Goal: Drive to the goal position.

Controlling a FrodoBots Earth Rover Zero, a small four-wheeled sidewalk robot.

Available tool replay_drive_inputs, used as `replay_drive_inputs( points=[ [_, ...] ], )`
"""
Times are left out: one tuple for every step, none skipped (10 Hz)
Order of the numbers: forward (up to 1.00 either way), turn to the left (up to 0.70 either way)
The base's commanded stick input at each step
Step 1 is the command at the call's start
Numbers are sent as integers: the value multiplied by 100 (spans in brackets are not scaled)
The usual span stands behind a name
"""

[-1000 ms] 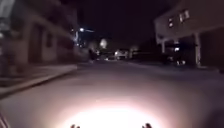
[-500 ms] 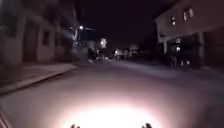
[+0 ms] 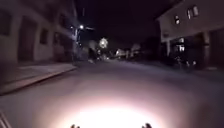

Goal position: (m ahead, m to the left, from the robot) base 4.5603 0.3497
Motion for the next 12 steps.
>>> replay_drive_inputs(
  points=[
    [85, 0],
    [85, 0],
    [85, 0],
    [85, 0],
    [85, 0],
    [85, 0],
    [85, 0],
    [85, 0],
    [85, 0],
    [85, 0],
    [85, 0],
    [85, 0]
  ],
)
